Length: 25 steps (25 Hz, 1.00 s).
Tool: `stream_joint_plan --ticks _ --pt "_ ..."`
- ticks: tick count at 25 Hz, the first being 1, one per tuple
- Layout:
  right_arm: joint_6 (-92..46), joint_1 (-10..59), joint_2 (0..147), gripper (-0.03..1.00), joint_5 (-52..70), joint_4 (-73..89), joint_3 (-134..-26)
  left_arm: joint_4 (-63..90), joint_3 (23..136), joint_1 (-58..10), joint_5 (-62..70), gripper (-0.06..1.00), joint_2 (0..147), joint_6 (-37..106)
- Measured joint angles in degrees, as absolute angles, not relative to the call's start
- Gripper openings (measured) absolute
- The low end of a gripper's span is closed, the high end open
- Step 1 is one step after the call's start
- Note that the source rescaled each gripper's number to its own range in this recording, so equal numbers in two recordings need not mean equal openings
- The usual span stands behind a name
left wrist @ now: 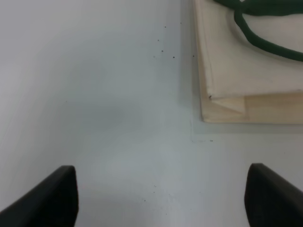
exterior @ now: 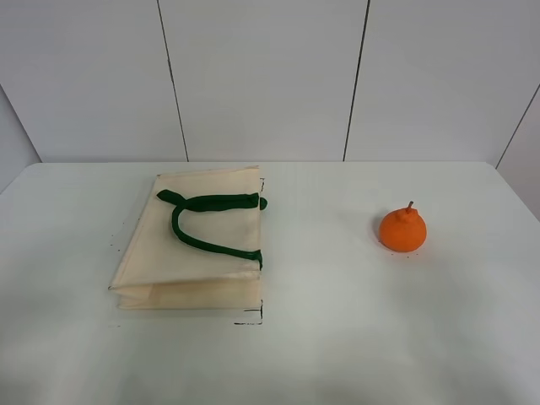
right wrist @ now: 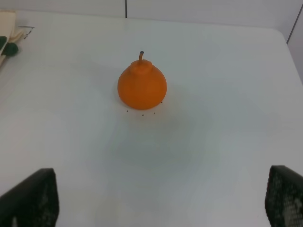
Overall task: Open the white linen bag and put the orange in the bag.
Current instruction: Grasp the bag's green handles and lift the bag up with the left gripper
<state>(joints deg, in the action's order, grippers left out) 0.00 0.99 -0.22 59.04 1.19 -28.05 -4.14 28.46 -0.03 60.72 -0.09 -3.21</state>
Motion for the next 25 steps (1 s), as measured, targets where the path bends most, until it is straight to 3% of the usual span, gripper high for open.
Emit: stream_joint_plan --ticks 9,14,25 --pt "0.00 0.99 -0.22 1.00 59.04 1.19 -28.05 -4.14 28.52 -0.03 60.72 0.89 -0.09 -3.21" --pt "0.00 0.99 -0.22 1.00 59.04 1.19 -28.05 -4.14 31.04 -0.03 61.05 0.96 6.41 -3.21" --pt "0.00 0.99 -0.22 1.00 59.04 1.19 -28.05 -4.03 53.25 -0.03 60.43 0.99 50.84 -1.28"
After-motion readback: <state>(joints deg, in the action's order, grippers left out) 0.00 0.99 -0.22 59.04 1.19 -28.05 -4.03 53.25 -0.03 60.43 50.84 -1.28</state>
